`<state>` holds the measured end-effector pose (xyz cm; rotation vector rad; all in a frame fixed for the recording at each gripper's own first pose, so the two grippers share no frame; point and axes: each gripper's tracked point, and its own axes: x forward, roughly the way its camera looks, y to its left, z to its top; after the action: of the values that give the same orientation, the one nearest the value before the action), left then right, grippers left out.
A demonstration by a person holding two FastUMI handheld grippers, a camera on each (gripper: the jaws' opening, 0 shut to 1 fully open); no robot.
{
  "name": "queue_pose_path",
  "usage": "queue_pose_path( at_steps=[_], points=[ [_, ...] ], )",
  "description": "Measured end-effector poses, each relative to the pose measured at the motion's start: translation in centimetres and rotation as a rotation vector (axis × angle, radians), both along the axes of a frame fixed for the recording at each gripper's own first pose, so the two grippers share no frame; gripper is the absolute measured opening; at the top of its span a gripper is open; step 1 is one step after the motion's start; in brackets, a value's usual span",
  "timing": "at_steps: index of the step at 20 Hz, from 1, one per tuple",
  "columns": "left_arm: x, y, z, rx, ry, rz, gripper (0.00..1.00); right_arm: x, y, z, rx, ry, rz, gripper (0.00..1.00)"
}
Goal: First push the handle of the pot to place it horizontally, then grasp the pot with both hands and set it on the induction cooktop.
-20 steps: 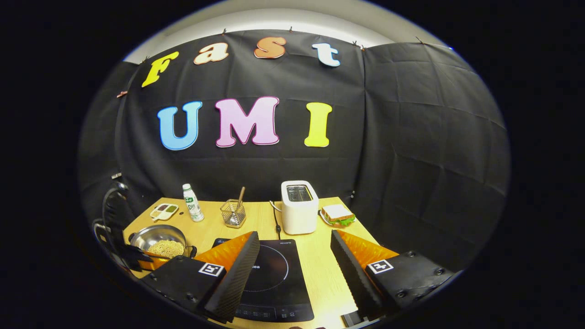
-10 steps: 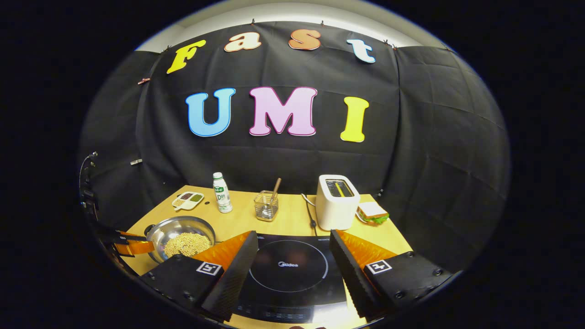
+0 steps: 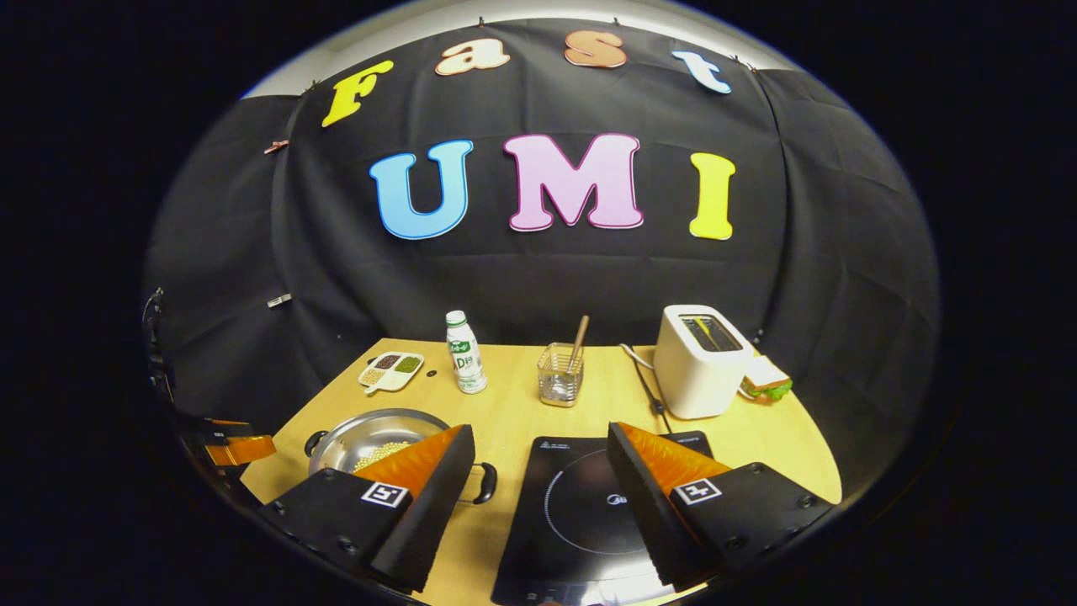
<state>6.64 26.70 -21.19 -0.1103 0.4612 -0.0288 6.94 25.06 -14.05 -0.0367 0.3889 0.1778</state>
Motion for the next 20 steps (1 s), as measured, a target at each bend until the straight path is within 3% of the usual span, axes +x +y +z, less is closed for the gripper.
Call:
queue_pose_path(
  at_steps=[9,15,20],
  points=[
    [6.9,4.2,-5.3,0.006,0.109,-0.052,0.95,4.0,5.4,-8.4,0.017,0.206,0.015,0.99],
    [9.8,3.2,-8.2,-0.056,0.148,-0.105,0.95,4.5,7.5,-16.3,-0.011,0.347,0.072,1.00],
    [11.5,2.4,-10.4,-0.056,0.195,-0.123,0.96,4.6,8.3,-19.9,-0.051,0.409,0.115,1.00]
  ],
)
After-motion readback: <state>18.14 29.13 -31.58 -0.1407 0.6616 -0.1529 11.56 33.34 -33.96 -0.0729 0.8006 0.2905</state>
